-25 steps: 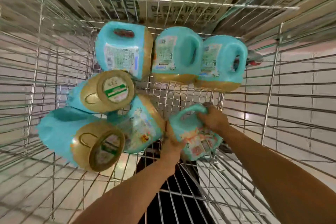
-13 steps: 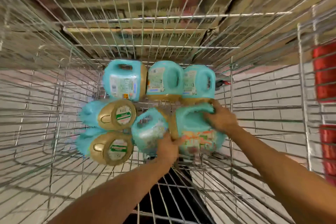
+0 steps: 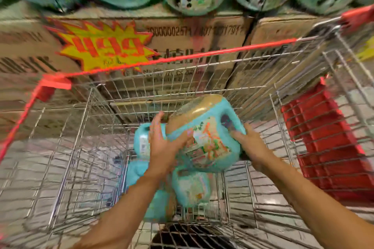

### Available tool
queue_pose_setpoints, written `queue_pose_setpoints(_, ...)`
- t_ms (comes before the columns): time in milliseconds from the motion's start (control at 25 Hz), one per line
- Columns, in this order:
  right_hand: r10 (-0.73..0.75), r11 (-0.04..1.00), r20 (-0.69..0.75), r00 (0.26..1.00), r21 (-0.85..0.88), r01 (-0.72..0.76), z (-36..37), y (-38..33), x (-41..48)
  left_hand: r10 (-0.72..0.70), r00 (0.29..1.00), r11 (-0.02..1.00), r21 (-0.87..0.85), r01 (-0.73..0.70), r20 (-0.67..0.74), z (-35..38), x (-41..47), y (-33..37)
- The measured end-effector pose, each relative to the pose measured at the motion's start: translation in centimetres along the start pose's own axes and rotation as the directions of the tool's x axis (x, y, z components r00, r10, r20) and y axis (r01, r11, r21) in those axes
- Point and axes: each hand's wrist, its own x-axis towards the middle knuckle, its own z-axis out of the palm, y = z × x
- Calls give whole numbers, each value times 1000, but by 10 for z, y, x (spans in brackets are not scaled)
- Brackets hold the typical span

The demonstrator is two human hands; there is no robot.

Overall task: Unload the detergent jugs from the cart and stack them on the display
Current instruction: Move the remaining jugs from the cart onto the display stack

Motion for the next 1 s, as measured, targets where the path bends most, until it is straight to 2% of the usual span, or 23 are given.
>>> queue_pose_setpoints(80,-4,980,68,998,200,-10,6,-17,-30,-48,998,970,-237,55,36,-12,-12,16)
queue_pose_setpoints(160,-34,953,133,991,304,-9,13,-30,-63,-48,994,914,-398,83,96,-21,-23,28)
queue_pose_setpoints(240,-81,966,164,983,256,37,20,-41,-88,-38,998,904,-423,57,53,-35,-34,44)
queue_pose_setpoints(360,-212,974,168,963,121,193,30,-59,-110,-28,997,885,-465,-10,-75,-62,-55,63)
queue_pose_setpoints(520,-417,896,217,883,261,359,64,-89,-129,-107,970,863,-504,-17,-217,-101,-92,78)
queue_pose_setpoints(640,-465,867,287,838,338,365,107,-98,-149,-142,941,858,-512,-38,-307,-139,-124,84)
queue_pose_setpoints(840,-489,863,417,766,359,356,193,-104,-186,-133,858,869,-475,-140,-496,-218,-172,82)
queue_pose_setpoints(1000,-523,849,506,686,379,367,269,-111,-221,-176,812,856,-494,-153,-557,-288,-200,66)
